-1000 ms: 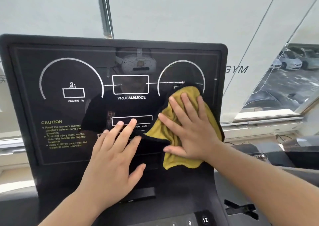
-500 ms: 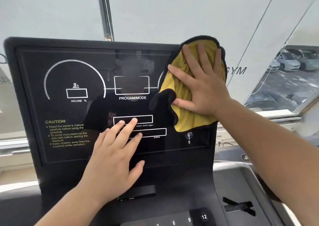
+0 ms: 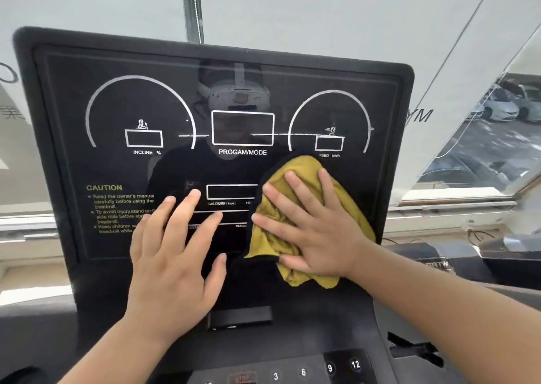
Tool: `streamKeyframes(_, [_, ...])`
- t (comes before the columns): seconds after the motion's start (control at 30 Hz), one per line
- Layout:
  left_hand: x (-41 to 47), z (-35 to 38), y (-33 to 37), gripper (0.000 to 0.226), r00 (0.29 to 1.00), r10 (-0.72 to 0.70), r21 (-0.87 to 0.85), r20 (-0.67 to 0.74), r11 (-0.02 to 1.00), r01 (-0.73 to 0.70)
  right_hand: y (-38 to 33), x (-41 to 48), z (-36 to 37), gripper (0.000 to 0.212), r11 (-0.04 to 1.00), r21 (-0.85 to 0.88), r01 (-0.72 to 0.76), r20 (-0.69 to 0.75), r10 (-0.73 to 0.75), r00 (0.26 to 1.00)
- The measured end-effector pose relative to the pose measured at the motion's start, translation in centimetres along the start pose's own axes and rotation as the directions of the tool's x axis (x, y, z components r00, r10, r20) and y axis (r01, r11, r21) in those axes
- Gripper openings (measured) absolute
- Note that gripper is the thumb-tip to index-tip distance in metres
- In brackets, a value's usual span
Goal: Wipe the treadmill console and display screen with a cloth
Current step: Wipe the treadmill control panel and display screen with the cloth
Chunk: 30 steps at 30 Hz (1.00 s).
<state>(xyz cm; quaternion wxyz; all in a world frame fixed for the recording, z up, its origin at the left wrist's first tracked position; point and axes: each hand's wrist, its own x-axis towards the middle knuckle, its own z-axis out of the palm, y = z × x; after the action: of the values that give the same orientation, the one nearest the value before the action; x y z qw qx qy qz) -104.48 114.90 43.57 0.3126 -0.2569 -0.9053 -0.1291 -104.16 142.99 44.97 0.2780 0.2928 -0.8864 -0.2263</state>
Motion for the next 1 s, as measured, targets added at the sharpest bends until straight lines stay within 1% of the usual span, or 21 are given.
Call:
streamKeyframes(0.07, [0.3, 0.1, -0.4, 0.052, 1.0, 0.021, 0.003, 0.01, 1.0, -0.021, -0.8, -1.0, 0.7, 0.077, 0.995, -0.007, 0.1, 0.008, -0.1, 0.995])
streamKeyframes(0.13, [0.8, -0.2, -0.9, 0.051, 0.999, 0.024, 0.003, 0.025, 1.0, -0.024, 0.1, -1.1, 0.6, 0.074, 0.982, -0.009, 0.191, 0.027, -0.19, 0.981])
streamKeyframes(0.2, [1.0, -0.5, -1.3, 0.051, 0.999, 0.031, 0.008, 0.034, 0.999, -0.031, 2.2, -0.2, -0.2, 0.077, 0.975, 0.011, 0.224, 0.034, -0.224, 0.974])
streamKeyframes(0.23, [1.0, -0.6, -1.4, 0.051, 0.999, 0.034, 0.01, 0.037, 0.999, -0.034, 3.6, 0.6, -0.7, 0.078, 0.982, 0.024, 0.186, 0.015, -0.186, 0.982])
streamKeyframes(0.3, [0.9, -0.8, -1.6, 0.051, 0.999, 0.021, 0.019, 0.028, 1.0, -0.022, 6.8, 2.8, -2.1, 0.082, 1.0, 0.001, 0.019, -0.048, -0.019, 0.999])
streamKeyframes(0.37, [0.8, -1.0, -1.7, 0.05, 1.0, -0.022, 0.038, -0.007, 0.999, 0.023, 10.1, 5.3, -3.8, 0.087, 0.986, -0.042, -0.161, -0.084, 0.157, 0.984])
streamKeyframes(0.4, [0.8, -1.1, -1.7, 0.051, 0.999, -0.047, 0.046, -0.021, 0.998, 0.048, 11.2, 6.5, -4.7, 0.089, 0.975, -0.053, -0.217, -0.08, 0.212, 0.974])
streamKeyframes(0.5, [0.9, -1.3, -1.9, 0.057, 0.995, -0.103, 0.047, -0.015, 0.994, 0.103, 11.7, 9.2, -5.9, 0.095, 0.957, -0.074, -0.28, -0.039, 0.277, 0.96])
streamKeyframes(0.6, [0.6, -1.3, -2.5, 0.06, 0.993, -0.119, 0.042, 0.009, 0.992, 0.118, 9.1, 10.5, -5.5, 0.104, 0.95, -0.078, -0.303, -0.033, 0.301, 0.953])
streamKeyframes(0.67, [0.2, -1.1, -2.9, 0.061, 0.993, -0.119, 0.052, 0.017, 0.992, 0.118, 6.7, 10.3, -4.9, 0.109, 0.957, -0.075, -0.28, -0.014, 0.28, 0.96])
streamKeyframes(0.77, [-0.2, -0.9, -3.4, 0.063, 0.991, -0.128, 0.06, 0.029, 0.99, 0.126, 2.9, 8.5, -3.4, 0.11, 0.986, -0.06, -0.154, 0.022, 0.156, 0.988])
streamKeyframes(0.87, [-0.4, -0.7, -3.7, 0.063, 0.991, -0.129, 0.046, 0.023, 0.991, 0.128, -0.5, 5.8, -1.7, 0.096, 0.999, -0.026, -0.025, 0.033, 0.025, 0.999])
streamKeyframes(0.93, [-0.4, -0.7, -3.7, 0.061, 0.992, -0.125, 0.032, 0.006, 0.992, 0.125, -2.1, 3.6, -0.6, 0.086, 0.999, -0.033, 0.043, 0.051, -0.041, 0.998])
streamKeyframes(1.0, [-0.2, -0.8, -3.8, 0.059, 0.993, -0.12, 0.018, -0.009, 0.993, 0.12, -2.9, 1.6, 0.2, 0.08, 0.995, -0.033, 0.095, 0.053, -0.093, 0.994])
